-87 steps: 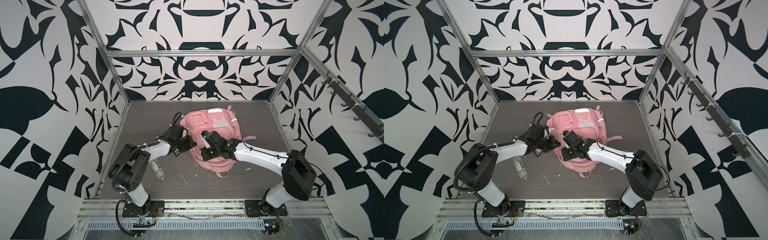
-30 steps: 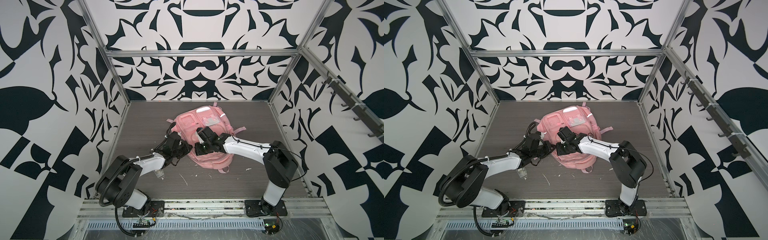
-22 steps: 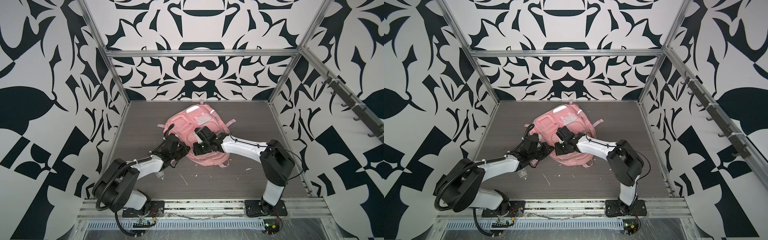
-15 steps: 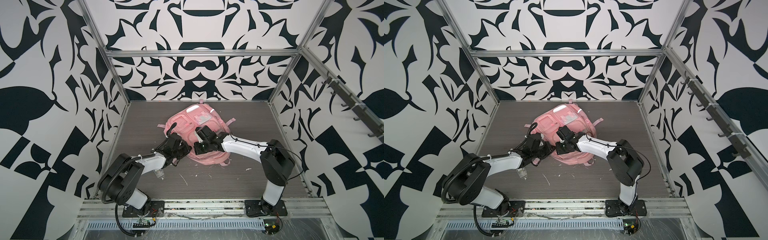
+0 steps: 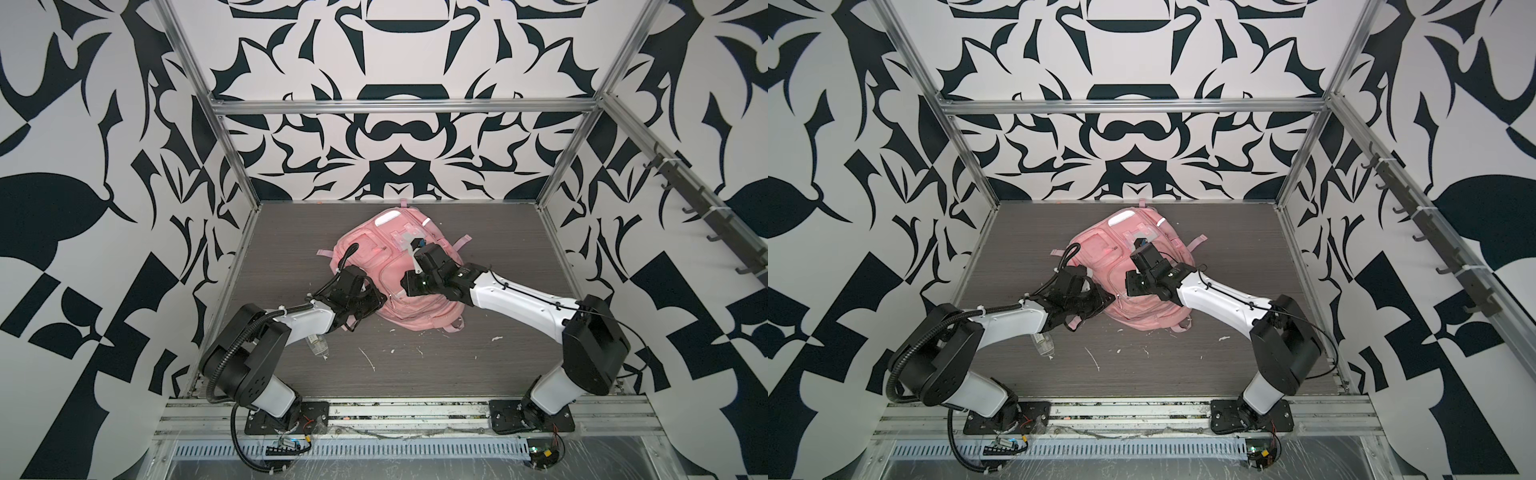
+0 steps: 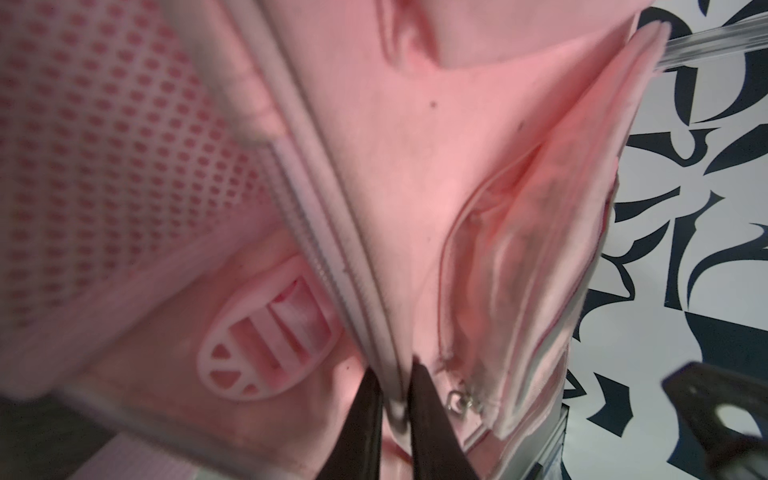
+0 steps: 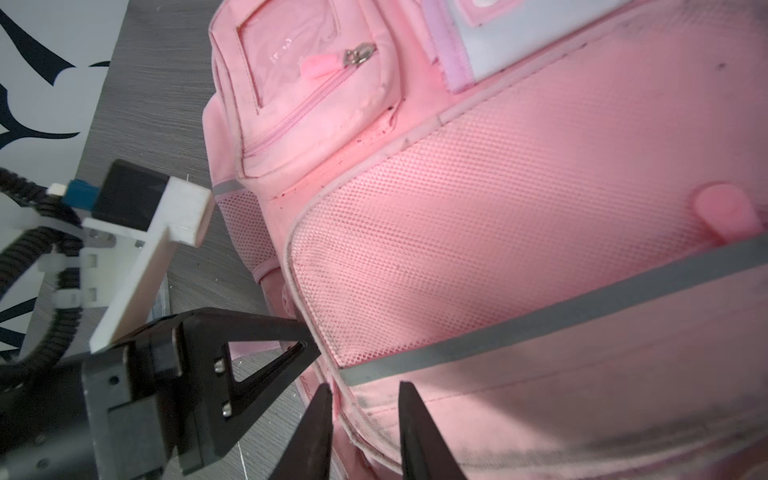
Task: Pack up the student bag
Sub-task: 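Open both grippers, releasing the zipper pull and the bag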
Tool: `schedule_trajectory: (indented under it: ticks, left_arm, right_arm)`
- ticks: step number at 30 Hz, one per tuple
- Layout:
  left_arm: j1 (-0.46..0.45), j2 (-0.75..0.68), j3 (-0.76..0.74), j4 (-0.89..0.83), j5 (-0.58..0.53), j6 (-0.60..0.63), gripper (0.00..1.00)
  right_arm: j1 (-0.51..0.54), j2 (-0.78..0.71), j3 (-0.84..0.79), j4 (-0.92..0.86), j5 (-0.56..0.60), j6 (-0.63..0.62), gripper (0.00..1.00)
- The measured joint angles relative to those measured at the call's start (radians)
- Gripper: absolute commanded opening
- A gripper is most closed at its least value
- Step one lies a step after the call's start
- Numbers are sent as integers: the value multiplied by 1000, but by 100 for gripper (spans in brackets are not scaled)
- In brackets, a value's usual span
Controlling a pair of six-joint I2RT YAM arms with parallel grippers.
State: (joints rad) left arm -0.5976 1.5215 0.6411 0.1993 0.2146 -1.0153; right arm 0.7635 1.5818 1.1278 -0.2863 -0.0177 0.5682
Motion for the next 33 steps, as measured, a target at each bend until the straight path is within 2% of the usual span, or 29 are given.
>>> schedule_trajectory:
  ticks: [7,14,24,29,33]
  left_arm:
    - [-8,-85,2,-138,3,69,43]
    - [-8,-198,51,-299,-47,154,63]
    - [6,-379,79,-519,-155,231,75]
    - [40,-470,76,-612,-196,250,78]
    - [72,-547,47,-687,-220,250,76]
  right_arm:
    - [0,-49,-71,-2,26,1,32]
    - [3,-84,-82,-5,25,5,38]
    - [47,-70,-80,0,5,0,45]
    - [89,-18,-48,9,-31,-15,52]
    - [168,63,14,29,-65,-30,52]
